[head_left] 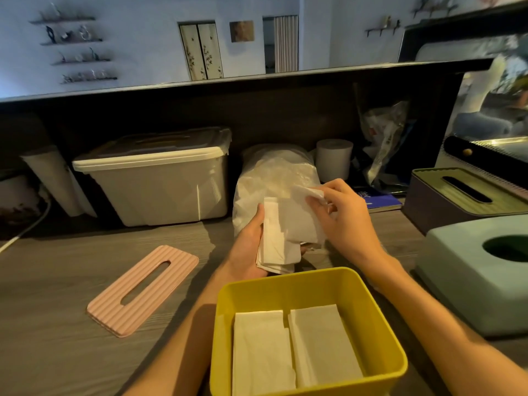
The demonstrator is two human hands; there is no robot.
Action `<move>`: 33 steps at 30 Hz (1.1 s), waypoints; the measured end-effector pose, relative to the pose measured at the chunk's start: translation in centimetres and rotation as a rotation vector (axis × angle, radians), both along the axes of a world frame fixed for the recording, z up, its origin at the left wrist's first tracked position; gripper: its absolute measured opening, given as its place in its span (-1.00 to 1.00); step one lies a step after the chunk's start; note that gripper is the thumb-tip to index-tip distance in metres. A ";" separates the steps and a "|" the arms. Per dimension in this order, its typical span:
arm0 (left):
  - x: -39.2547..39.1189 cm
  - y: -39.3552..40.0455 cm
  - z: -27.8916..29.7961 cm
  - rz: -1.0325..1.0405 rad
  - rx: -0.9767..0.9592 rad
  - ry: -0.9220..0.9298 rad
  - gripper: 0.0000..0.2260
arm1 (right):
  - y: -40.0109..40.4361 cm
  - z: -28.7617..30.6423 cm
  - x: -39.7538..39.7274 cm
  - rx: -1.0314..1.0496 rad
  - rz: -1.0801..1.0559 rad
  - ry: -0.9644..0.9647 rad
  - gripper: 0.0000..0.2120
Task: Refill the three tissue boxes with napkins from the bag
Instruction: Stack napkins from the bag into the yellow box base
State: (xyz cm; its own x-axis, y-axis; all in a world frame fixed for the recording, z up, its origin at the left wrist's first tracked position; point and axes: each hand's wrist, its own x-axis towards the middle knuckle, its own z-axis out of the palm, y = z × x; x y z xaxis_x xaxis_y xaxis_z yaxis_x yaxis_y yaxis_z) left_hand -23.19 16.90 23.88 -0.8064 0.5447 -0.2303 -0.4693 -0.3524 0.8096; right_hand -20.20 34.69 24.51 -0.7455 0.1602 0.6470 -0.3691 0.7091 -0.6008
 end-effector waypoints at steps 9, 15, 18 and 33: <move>0.2 -0.2 -0.6 -0.028 -0.002 0.008 -0.44 | -0.9 1.0 0.8 -0.279 0.334 -0.289 -0.78; 0.9 -0.2 0.0 -0.097 -0.096 0.058 -0.43 | -0.9 -0.9 0.1 -0.113 0.161 -0.196 -0.74; 0.8 -0.2 -0.2 -0.103 -0.106 0.056 -0.41 | -0.9 -1.1 -0.1 -0.050 0.141 -0.200 -0.63; -0.8 -2.8 -2.3 0.216 -0.612 0.852 -0.75 | -0.1 -2.5 1.3 -0.219 0.341 -0.436 -0.75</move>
State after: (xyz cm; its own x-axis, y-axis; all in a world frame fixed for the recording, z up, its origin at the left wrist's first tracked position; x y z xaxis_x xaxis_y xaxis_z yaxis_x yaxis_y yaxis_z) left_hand -24.02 14.12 21.63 -0.8960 0.3539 0.2683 0.3576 0.2165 0.9084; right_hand -18.91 34.58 21.99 -0.9678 -0.0391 0.2487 -0.2405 0.4361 -0.8672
